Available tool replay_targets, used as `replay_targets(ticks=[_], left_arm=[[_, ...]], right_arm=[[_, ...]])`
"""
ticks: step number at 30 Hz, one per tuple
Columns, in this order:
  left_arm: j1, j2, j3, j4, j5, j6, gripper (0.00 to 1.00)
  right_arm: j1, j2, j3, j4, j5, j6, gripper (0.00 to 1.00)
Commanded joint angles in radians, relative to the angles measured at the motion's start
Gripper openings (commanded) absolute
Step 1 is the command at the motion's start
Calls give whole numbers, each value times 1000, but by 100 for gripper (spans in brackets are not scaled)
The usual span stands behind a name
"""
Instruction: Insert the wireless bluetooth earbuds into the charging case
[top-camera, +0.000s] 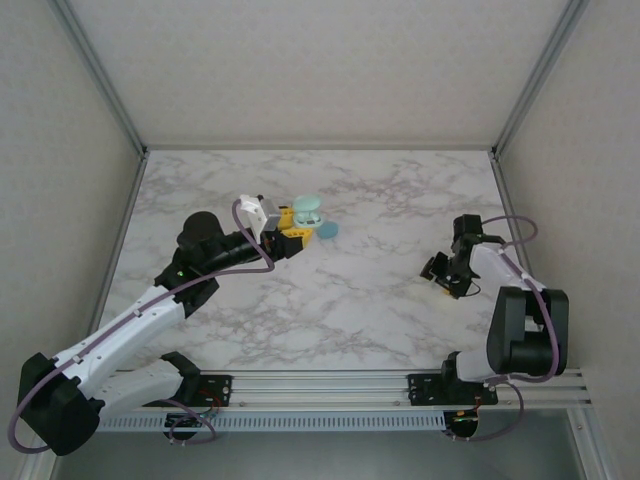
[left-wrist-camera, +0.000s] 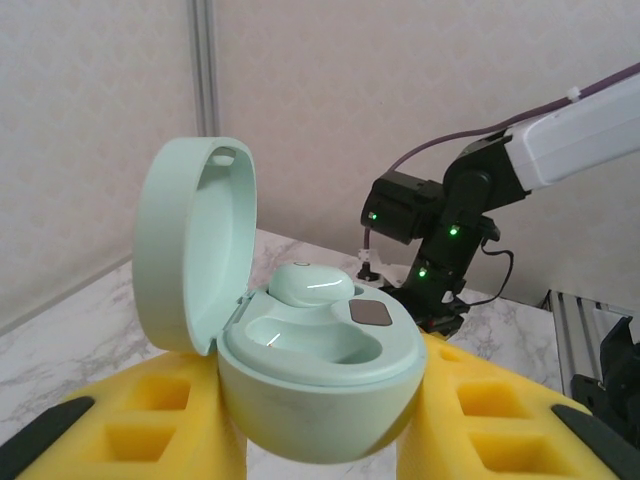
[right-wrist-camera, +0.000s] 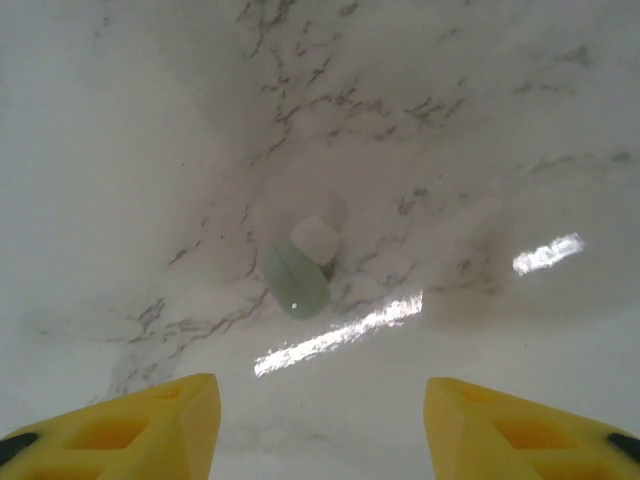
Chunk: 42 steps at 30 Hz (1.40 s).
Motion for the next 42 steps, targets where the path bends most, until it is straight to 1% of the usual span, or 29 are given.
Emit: replay_targets(ticks=[1, 5, 7, 10, 14, 16, 18, 19, 23, 26, 32, 34, 39, 42], left_arm=[[-8, -5, 28, 7, -2, 12, 21], [-8, -6, 27, 2, -6, 11, 21], [-8, -7, 26, -1, -9, 13, 21], [-8, -8, 26, -5, -11, 14, 21], [-8, -10, 26, -11, -17, 18, 21], [-8, -6, 26, -11, -18, 21, 21], [-8, 0, 28, -9, -15, 18, 21], [-8, 2, 31, -8, -14, 18, 21], [-8, 6, 31, -5, -17, 18, 21], [-8, 0, 28, -8, -21, 19, 21], [-8, -13, 18, -10, -40, 25, 21], [-8, -18, 17, -10, -44, 25, 21], [-8, -24, 18, -13, -42, 25, 20], [-8, -30, 18, -20, -43, 27, 20]], right_arm=[[-3, 45, 47, 31, 16, -43, 56], [-5, 111, 82, 44, -12, -56, 51], [-4, 144, 97, 47, -20, -60, 45], [-3, 180, 114, 37, -7, -67, 43], [2, 196, 121, 27, 2, -76, 38], [11, 200, 124, 20, 1, -84, 30], [21, 203, 127, 13, 3, -85, 28], [29, 203, 128, 9, -1, -89, 25], [57, 201, 130, -1, -12, -84, 24], [106, 182, 131, -11, -24, -77, 24], [254, 188, 151, -4, -100, -25, 24], [317, 213, 178, -19, -88, -19, 25], [412, 288, 239, -31, -78, -16, 26], [463, 335, 288, -45, -83, -66, 26]])
